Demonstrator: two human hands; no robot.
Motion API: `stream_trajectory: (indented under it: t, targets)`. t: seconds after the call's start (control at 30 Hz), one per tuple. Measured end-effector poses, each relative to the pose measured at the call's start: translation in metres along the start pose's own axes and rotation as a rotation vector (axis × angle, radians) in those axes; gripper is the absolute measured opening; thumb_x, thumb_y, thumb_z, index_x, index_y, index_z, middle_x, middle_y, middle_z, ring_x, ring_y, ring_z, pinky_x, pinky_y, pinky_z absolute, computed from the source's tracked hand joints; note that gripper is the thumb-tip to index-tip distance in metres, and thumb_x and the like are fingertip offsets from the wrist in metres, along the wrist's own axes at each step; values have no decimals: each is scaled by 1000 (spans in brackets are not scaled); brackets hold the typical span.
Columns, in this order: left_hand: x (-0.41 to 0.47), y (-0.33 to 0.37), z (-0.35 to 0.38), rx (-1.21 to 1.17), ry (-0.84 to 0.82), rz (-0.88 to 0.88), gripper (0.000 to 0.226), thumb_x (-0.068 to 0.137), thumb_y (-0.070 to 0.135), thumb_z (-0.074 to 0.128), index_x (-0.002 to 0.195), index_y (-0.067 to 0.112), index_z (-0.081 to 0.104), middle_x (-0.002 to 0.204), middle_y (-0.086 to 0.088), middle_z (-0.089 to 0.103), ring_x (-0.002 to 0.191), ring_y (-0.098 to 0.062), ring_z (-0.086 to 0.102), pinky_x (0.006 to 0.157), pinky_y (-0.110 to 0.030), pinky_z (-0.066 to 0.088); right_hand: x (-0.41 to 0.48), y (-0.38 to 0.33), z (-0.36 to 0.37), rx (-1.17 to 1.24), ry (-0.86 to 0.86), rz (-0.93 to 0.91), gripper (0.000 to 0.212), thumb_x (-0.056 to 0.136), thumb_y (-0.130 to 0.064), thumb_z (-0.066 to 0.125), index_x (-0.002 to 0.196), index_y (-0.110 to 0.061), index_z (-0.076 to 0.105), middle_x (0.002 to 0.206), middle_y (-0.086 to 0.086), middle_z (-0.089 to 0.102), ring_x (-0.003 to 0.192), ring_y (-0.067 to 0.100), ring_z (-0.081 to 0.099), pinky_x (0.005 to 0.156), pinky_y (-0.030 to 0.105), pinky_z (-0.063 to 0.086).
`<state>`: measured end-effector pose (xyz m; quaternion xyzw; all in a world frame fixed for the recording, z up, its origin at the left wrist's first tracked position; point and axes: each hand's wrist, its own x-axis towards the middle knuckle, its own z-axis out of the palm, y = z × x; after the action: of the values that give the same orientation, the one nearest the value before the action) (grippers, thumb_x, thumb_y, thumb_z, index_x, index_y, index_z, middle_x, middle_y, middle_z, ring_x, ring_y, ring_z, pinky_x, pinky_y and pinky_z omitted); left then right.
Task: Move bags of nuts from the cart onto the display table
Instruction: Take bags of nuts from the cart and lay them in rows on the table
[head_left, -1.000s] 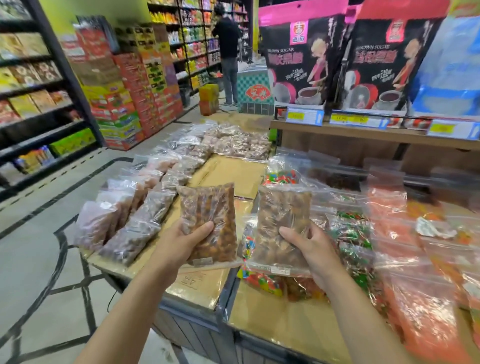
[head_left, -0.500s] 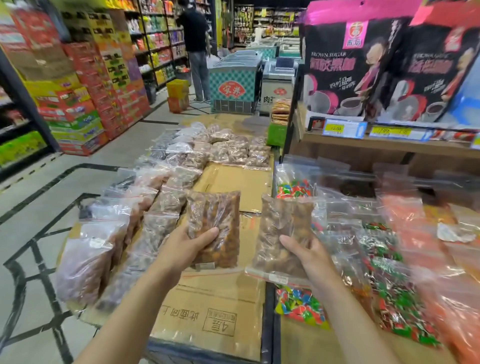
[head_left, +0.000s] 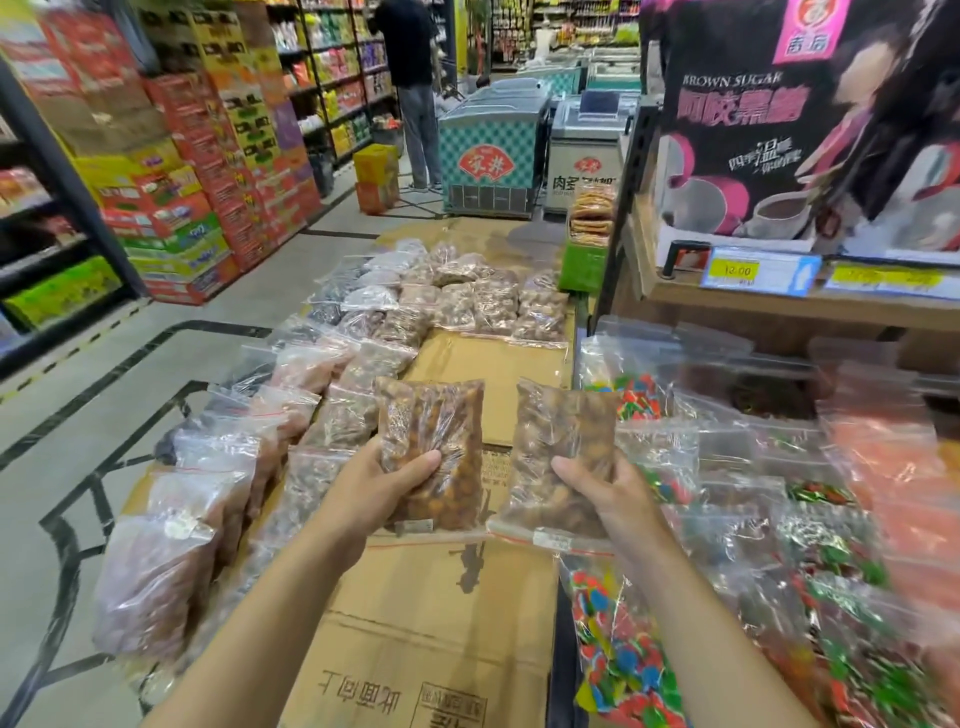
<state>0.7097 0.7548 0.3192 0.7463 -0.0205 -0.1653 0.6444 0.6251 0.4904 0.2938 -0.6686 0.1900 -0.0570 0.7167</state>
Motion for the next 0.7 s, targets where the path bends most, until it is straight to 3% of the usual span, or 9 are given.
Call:
stream_trajectory:
  t: [0.2, 0.27, 0.33, 0.4, 0.47, 0.63, 0.7]
  targets:
    - [44, 4, -4, -1, -29, -4, 22, 95, 23, 79, 110, 10, 69, 99, -14, 82, 89, -34, 81, 87, -56, 64, 36, -5, 3, -48, 3, 26, 47, 79, -42, 89, 116, -20, 70, 103, 5, 82, 99, 29, 79, 101, 53, 58]
    - [61, 4, -7, 5, -41, 3, 15, 97, 20, 77, 106, 10, 69, 93, -11, 83, 80, -26, 81, 71, -44, 67, 48, -6, 9, -57, -3, 33, 49, 78, -44, 89, 117, -22, 69, 104, 4, 82, 98, 28, 80, 99, 51, 59]
    - [79, 2, -11, 19, -64, 19, 10, 99, 18, 75, 102, 11, 68, 84, -6, 81, 67, -13, 77, 51, -24, 56, 61, -2, 16, -51, 10, 37, 54, 76, -48, 91, 119, -24, 69, 107, 3, 82, 98, 26, 80, 95, 48, 60]
    - [100, -3, -17, 7, -91, 5, 11, 98, 19, 75, 103, 13, 68, 90, -10, 82, 72, -17, 78, 46, -18, 49, 73, 2, 25, -55, 34, 48, 66, 68, -57, 93, 121, -27, 68, 109, 0, 82, 99, 23, 80, 96, 47, 59]
    - [122, -4, -22, -25, -114, -16, 14, 97, 20, 77, 106, 13, 68, 99, -13, 82, 85, -27, 81, 49, -21, 52, 84, 4, 35, -60, 67, 68, 74, 62, -63, 92, 123, -28, 67, 110, -1, 82, 102, 23, 79, 100, 51, 58]
    - [182, -4, -33, 1, -205, -56, 20, 97, 15, 77, 115, 10, 68, 103, -11, 82, 82, -21, 81, 60, -27, 62, 125, 16, 57, -38, 182, 129, 87, 54, -71, 96, 124, -28, 67, 119, -1, 79, 112, 26, 76, 104, 55, 57]
    - [203, -8, -35, 16, -239, -46, 26, 96, 18, 78, 119, 12, 68, 105, -8, 83, 91, -24, 81, 72, -35, 65, 141, 21, 62, -31, 190, 133, 89, 51, -71, 97, 123, -28, 67, 119, -2, 79, 113, 24, 75, 105, 55, 56]
